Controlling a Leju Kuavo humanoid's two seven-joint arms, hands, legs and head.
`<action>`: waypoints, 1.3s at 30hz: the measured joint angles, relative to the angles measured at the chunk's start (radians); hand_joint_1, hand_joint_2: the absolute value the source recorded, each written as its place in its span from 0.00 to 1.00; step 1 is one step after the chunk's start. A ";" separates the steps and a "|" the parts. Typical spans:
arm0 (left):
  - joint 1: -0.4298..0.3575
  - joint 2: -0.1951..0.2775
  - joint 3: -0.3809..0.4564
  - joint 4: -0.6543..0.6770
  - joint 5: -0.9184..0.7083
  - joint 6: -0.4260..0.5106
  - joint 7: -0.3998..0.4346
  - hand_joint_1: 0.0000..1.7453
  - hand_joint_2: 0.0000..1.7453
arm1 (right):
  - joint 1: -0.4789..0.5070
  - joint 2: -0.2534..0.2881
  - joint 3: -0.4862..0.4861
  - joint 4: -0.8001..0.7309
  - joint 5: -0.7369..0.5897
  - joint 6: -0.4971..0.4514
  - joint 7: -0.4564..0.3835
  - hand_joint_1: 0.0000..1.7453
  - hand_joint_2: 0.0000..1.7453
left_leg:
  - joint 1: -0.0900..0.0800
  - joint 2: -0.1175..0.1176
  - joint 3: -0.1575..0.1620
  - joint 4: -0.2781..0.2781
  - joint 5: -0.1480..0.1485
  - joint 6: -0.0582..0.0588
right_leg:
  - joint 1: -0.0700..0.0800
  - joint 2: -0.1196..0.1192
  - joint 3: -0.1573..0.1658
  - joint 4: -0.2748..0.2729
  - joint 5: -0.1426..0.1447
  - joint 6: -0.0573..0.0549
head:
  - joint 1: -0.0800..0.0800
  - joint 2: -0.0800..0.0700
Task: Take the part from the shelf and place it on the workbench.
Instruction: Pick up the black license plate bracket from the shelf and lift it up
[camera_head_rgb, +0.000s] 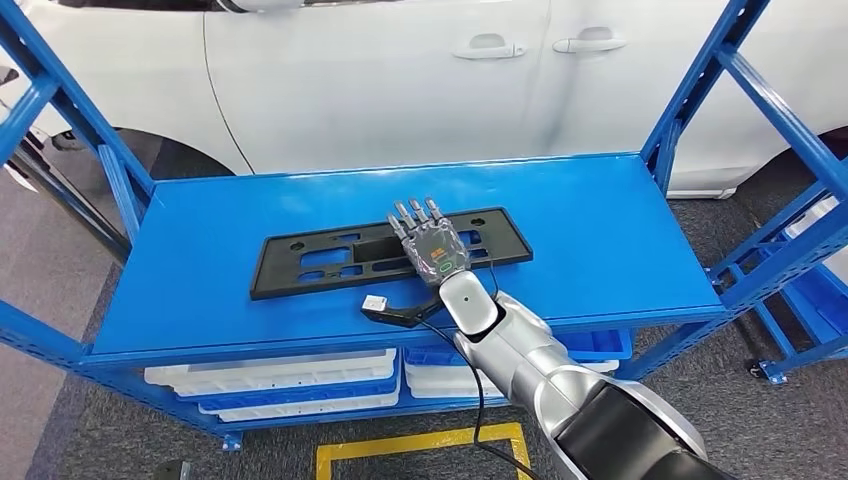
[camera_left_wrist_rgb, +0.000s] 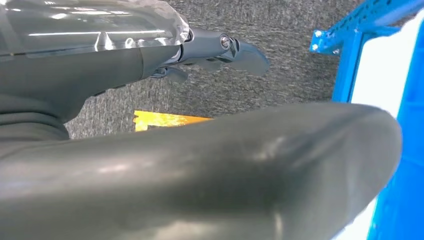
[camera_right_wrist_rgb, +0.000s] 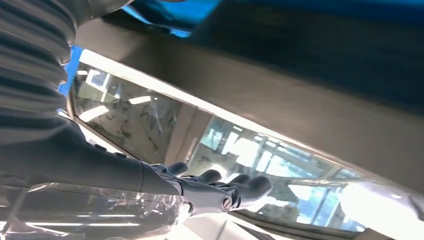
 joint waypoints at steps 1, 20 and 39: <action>0.000 0.000 0.000 0.000 0.001 0.000 -0.001 0.00 0.00 | 0.000 0.002 0.002 0.000 0.000 0.008 -0.001 0.51 1.00 | 0.000 -0.001 0.000 -0.003 0.000 0.006 | 0.000 0.000 -0.001 -0.001 0.000 0.005 | 0.000 0.000; -0.009 -0.002 0.002 0.000 0.010 0.000 -0.010 0.00 0.00 | 0.004 0.021 0.005 0.000 -0.003 0.093 -0.030 0.99 1.00 | 0.003 -0.001 0.008 -0.006 -0.009 -0.007 | -0.011 -0.003 -0.015 -0.003 0.014 0.003 | 0.000 0.000; -0.013 -0.005 -0.006 0.000 0.020 -0.047 -0.143 0.00 0.00 | 0.004 0.026 -0.087 -0.036 -0.136 -0.038 -0.150 1.00 1.00 | 0.006 0.001 -0.001 -0.012 0.008 0.029 | -0.010 -0.003 -0.088 0.183 -0.102 0.032 | 0.000 0.000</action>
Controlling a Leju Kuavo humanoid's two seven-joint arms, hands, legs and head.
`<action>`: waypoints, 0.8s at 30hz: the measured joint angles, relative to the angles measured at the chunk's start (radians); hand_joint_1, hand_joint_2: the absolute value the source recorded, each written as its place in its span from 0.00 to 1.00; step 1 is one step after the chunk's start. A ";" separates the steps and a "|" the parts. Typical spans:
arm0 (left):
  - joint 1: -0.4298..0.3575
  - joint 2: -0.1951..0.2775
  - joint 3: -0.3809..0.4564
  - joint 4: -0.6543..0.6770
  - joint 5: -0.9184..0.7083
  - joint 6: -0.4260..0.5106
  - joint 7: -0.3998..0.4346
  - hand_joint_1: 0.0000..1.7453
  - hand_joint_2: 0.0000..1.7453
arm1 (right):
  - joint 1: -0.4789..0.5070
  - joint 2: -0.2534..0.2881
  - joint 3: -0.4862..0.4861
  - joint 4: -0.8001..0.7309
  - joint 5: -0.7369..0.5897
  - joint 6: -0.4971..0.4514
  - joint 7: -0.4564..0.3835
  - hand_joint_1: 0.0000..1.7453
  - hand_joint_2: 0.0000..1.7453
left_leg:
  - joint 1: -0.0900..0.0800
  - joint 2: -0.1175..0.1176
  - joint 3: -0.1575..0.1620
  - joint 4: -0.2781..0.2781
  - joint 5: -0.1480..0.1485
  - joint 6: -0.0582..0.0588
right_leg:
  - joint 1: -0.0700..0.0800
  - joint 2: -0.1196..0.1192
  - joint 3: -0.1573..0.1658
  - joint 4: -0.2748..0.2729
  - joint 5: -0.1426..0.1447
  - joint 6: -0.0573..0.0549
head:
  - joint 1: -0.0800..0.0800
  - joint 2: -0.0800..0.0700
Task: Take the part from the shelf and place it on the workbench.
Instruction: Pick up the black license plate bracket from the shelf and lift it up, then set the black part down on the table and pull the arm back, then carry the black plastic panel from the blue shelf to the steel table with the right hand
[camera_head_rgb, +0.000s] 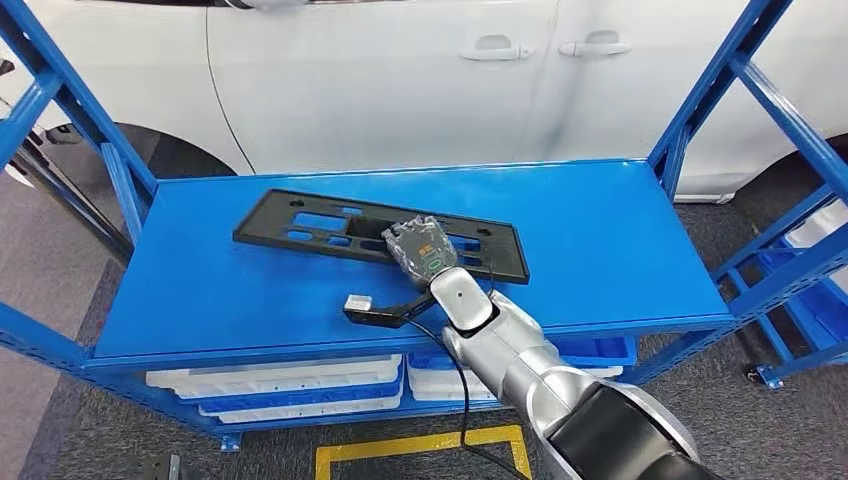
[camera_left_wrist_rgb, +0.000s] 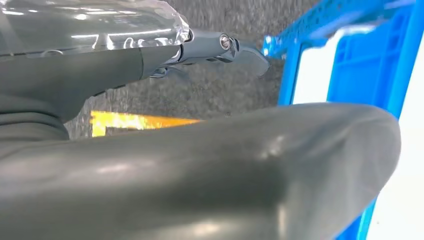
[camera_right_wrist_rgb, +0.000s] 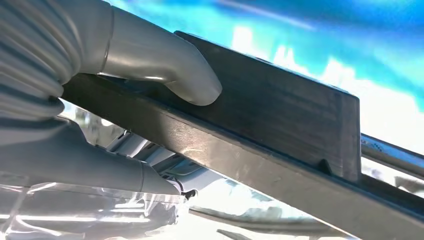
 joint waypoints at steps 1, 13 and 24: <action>0.001 0.000 -0.002 0.000 -0.002 -0.004 0.005 0.00 0.00 | 0.000 -0.002 -0.017 -0.010 -0.026 -0.018 -0.021 1.00 1.00 | 0.000 0.000 0.000 0.001 -0.001 0.001 | -0.002 0.000 -0.032 0.064 -0.022 0.003 | 0.000 0.000; 0.012 0.001 -0.014 0.000 0.023 -0.030 0.004 0.00 0.00 | 0.170 -0.106 -0.274 -0.849 -0.911 0.049 -0.501 1.00 1.00 | -0.003 -0.002 -0.017 0.050 -0.044 -0.034 | -0.007 -0.007 0.069 -0.191 0.116 -0.031 | 0.000 0.000; 0.023 0.011 -0.011 0.000 0.061 -0.068 0.053 0.00 0.00 | 0.444 -0.180 -0.299 -1.397 -1.725 0.878 -0.670 1.00 1.00 | 0.001 -0.002 0.000 0.026 -0.021 -0.031 | -0.002 0.003 0.090 -0.176 0.090 -0.017 | 0.000 0.000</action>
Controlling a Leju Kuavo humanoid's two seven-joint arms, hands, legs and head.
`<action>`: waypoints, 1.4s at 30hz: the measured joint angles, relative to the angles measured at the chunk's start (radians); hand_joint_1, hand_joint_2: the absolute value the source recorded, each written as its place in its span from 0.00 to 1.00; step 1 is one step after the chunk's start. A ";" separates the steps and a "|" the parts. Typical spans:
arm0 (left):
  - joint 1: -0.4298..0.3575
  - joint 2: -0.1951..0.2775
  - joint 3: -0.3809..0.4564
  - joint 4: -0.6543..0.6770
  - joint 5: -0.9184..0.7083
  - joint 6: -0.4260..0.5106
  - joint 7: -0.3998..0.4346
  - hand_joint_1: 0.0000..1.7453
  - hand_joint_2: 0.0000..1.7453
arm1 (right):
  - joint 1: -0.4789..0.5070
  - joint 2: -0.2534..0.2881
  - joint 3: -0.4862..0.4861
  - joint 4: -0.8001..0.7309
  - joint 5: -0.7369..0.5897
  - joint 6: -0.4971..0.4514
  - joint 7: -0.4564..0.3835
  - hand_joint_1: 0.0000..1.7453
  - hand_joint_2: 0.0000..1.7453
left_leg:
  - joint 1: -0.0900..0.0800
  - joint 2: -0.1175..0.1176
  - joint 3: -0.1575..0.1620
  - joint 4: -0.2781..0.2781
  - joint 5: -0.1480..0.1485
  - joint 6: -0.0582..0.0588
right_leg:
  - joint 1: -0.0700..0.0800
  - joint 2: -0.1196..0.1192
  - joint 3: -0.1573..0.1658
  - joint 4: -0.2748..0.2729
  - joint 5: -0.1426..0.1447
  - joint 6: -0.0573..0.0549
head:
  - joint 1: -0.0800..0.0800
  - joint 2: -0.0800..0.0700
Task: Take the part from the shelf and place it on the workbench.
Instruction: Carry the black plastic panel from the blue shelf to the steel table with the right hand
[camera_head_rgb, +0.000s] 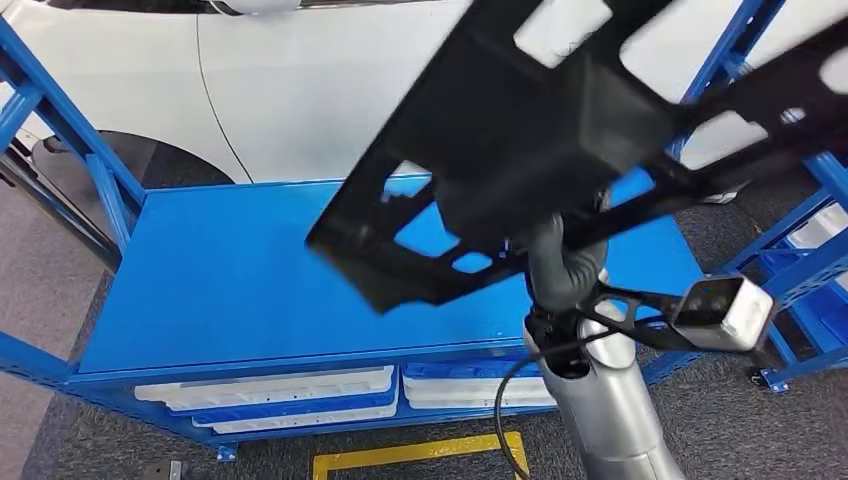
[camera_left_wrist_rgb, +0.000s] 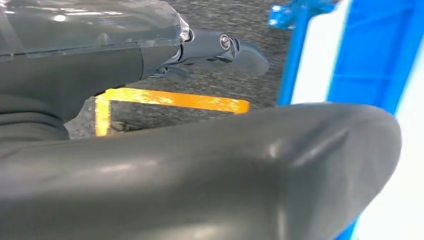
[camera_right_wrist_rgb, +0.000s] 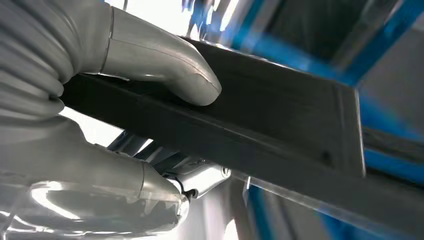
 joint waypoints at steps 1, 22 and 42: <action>0.005 0.001 0.000 0.000 0.000 0.004 0.011 0.00 0.00 | 0.021 -0.004 0.008 -0.015 -0.004 0.041 -0.006 1.00 1.00 | -0.002 -0.001 0.000 -0.003 0.001 0.006 | 0.000 0.000 -0.001 0.001 0.001 0.005 | 0.000 0.000; 0.056 0.029 0.012 0.000 -0.027 0.097 0.141 0.00 0.00 | 0.172 -0.057 0.028 -0.105 0.070 0.116 -0.060 1.00 1.00 | -0.002 0.001 -0.099 0.157 -0.080 -0.014 | -0.002 -0.009 0.024 -0.029 0.010 -0.027 | 0.000 0.000; 0.052 0.078 0.007 0.000 -0.071 0.090 0.148 0.00 0.00 | 0.275 -0.014 -0.030 -0.181 0.121 0.232 -0.065 1.00 1.00 | -0.007 0.011 -0.010 -0.029 0.032 0.036 | -0.004 -0.008 -0.038 0.199 -0.092 0.024 | 0.000 0.000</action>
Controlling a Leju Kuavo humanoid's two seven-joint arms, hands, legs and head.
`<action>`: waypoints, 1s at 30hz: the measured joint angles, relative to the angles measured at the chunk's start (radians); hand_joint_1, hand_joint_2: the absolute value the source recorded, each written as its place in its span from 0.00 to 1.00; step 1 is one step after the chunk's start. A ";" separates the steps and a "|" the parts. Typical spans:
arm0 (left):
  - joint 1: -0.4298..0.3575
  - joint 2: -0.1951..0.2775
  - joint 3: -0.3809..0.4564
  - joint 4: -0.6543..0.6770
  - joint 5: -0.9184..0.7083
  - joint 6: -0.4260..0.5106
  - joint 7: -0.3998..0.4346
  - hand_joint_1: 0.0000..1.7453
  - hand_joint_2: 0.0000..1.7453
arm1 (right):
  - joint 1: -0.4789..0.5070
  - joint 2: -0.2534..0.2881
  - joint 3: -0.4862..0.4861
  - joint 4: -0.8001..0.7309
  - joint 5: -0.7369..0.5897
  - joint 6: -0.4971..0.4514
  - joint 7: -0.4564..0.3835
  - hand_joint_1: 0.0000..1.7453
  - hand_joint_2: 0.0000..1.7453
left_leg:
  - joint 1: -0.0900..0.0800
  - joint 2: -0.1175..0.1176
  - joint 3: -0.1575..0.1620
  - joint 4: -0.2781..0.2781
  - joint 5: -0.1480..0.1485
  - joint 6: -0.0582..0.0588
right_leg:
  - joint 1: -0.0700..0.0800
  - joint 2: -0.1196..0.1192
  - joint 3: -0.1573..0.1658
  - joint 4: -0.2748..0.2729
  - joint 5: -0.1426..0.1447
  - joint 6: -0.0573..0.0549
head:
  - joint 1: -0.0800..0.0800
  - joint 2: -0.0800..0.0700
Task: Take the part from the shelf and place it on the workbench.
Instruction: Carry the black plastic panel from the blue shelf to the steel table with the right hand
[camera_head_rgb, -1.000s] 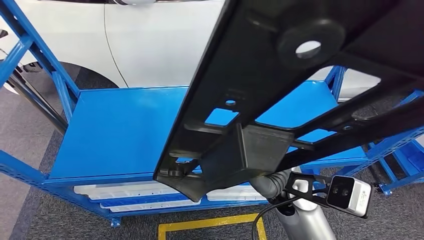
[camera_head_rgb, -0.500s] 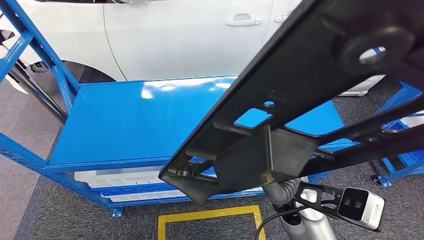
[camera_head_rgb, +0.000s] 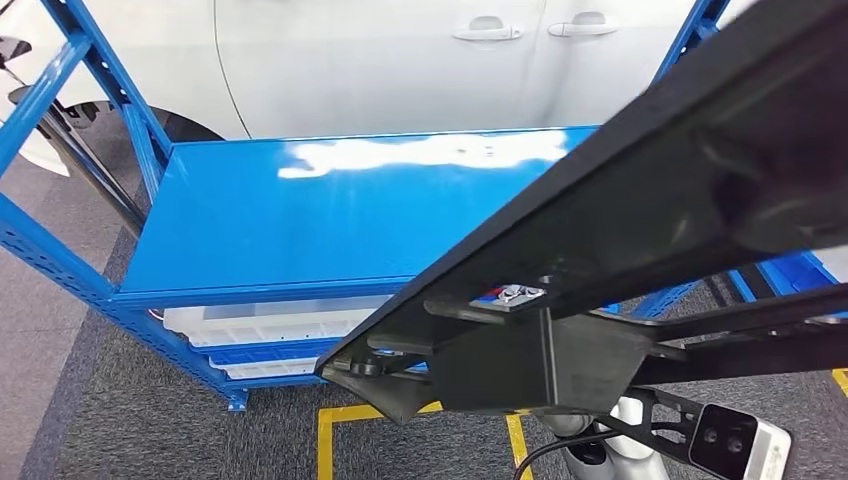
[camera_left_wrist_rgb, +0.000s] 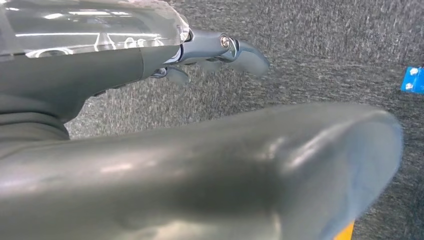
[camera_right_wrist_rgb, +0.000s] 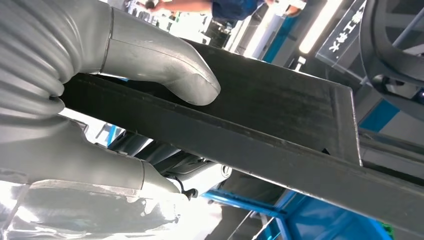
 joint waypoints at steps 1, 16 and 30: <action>0.000 0.002 0.000 0.000 0.000 -0.001 -0.002 0.00 0.00 | -0.001 0.004 -0.001 -0.002 0.002 0.002 0.000 1.00 1.00 | -0.001 0.000 -0.008 0.002 0.007 -0.003 | 0.001 0.000 0.057 -0.076 0.015 -0.004 | 0.000 0.000; -0.002 0.022 0.000 0.000 0.003 -0.005 -0.001 0.00 0.00 | -0.015 0.038 -0.002 -0.008 0.000 -0.044 0.000 1.00 1.00 | 0.001 -0.004 0.019 0.178 -0.099 -0.050 | 0.014 -0.006 0.020 -0.217 0.128 -0.058 | 0.000 0.000; -0.004 -0.002 0.024 0.000 0.037 0.000 0.002 0.00 0.00 | -0.042 0.023 -0.002 0.013 -0.024 -0.012 0.000 1.00 1.00 | -0.004 0.002 0.025 -0.008 -0.014 0.001 | 0.001 -0.002 -0.037 0.043 0.001 0.000 | 0.000 0.000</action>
